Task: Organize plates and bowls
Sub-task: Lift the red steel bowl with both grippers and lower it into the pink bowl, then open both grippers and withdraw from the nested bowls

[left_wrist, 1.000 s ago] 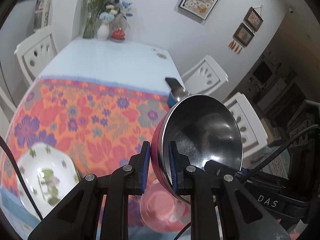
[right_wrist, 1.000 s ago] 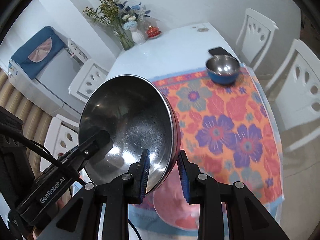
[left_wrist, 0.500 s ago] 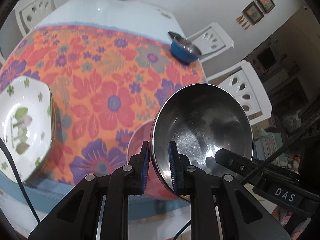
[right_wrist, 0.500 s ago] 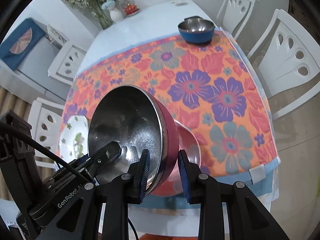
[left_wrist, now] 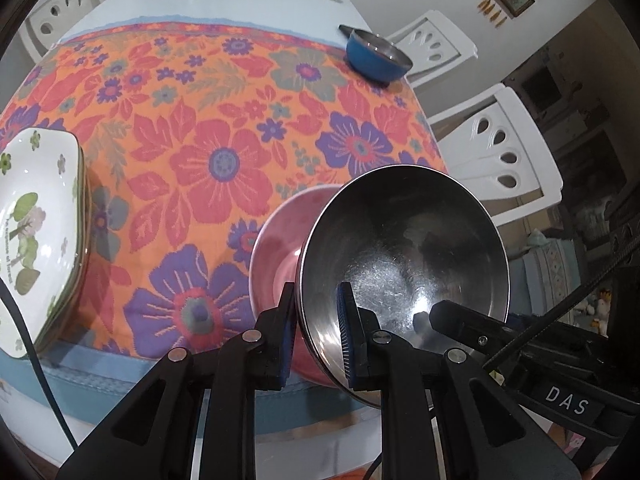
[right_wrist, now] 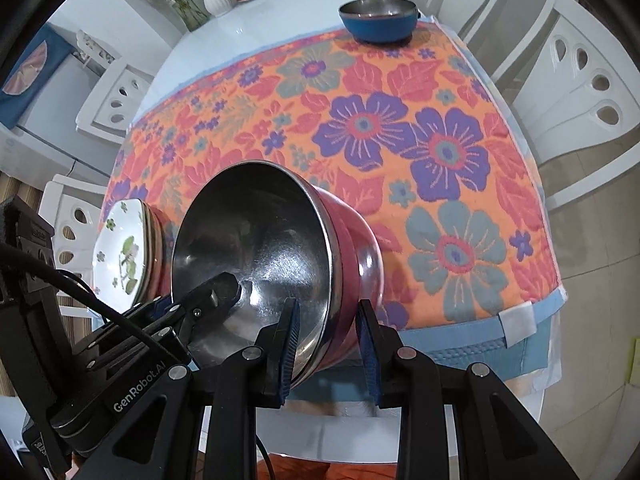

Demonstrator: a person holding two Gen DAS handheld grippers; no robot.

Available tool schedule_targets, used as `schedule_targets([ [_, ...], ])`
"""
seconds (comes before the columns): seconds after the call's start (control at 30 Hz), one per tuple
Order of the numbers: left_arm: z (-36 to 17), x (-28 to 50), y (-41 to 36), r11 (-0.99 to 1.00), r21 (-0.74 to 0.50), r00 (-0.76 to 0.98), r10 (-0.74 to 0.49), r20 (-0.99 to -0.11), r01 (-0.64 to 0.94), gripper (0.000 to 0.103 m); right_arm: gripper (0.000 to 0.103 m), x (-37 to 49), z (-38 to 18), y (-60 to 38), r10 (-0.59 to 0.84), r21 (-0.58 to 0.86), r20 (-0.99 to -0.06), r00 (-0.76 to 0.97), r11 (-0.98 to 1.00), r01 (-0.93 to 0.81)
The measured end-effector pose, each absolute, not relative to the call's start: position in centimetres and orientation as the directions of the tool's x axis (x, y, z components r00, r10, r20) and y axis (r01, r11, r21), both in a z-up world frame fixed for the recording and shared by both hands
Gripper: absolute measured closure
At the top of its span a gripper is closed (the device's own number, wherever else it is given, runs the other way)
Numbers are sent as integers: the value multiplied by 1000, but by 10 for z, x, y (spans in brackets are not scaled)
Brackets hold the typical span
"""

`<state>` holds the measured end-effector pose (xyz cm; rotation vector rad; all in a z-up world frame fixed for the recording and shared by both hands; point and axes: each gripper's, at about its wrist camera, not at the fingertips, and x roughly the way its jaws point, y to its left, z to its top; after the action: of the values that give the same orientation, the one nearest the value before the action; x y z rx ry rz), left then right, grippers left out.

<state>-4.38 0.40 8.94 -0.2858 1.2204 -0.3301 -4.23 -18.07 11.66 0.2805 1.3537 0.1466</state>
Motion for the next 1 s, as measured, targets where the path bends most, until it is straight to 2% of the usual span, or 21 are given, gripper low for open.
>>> schedule_targets([
  [0.43, 77, -40, 5, 922, -378, 277, -387, -880, 85, 88, 74, -42, 109, -182, 282, 299, -940, 193, 952, 65],
  [0.63, 89, -38, 18, 925, -369, 308, -378, -873, 89, 79, 74, -42, 112, -189, 325, 347, -924, 199, 934, 82],
  [1.0, 98, -30, 30, 927, -359, 319, -375, -871, 109, 78, 74, -43, 130, -195, 327, 343, -918, 223, 938, 40],
])
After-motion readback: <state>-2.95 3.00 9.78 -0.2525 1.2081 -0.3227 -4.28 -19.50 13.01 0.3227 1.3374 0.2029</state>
